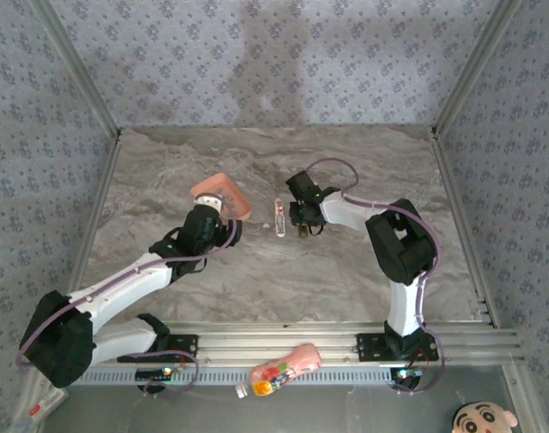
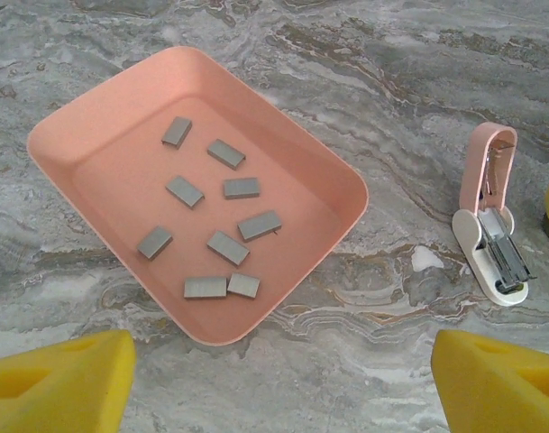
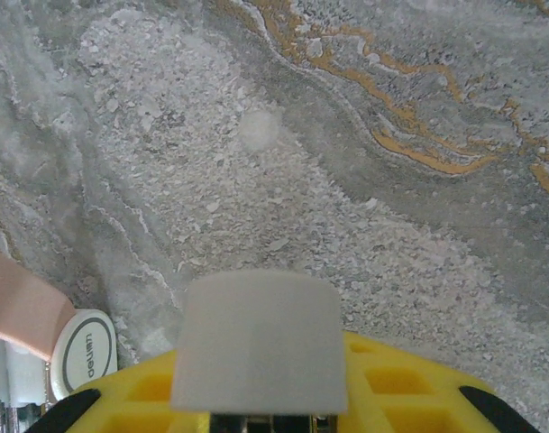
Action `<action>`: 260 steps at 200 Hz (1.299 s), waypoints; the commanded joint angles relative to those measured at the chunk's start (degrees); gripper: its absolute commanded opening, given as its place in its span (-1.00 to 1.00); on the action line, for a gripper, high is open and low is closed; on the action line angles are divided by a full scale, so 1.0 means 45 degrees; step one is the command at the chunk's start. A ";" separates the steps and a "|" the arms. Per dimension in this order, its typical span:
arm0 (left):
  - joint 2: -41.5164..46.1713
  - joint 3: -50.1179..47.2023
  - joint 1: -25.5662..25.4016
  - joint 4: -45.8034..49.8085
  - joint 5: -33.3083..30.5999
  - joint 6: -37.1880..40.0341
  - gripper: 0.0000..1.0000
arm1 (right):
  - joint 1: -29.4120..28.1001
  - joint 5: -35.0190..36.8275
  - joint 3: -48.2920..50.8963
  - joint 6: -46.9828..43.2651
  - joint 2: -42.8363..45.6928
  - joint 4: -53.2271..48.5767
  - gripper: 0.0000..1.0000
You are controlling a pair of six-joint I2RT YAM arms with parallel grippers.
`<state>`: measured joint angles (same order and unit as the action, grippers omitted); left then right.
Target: Load the staples into the stapler
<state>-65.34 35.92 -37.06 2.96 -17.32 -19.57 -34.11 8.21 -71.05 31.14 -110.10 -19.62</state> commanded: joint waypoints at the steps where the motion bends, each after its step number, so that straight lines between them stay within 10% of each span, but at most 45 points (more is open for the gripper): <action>1: -0.0241 0.0578 0.0124 -0.0268 0.0138 0.0145 0.70 | 0.0070 0.0566 -0.0120 0.0156 -0.0120 0.0068 -0.42; 127: -0.2164 0.2002 0.0488 0.0506 0.0707 -0.0168 0.70 | 0.0064 0.0630 0.0388 0.0110 0.0279 0.1056 -0.21; 260: -0.7414 0.8039 0.1726 0.6858 0.5308 0.3159 0.52 | -0.0035 0.0205 0.3814 -0.0724 0.5453 0.1498 0.11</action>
<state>-94.52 67.18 -29.34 25.69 1.98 -11.90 -34.15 10.26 -55.96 29.95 -87.72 -13.02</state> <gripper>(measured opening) 0.767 0.555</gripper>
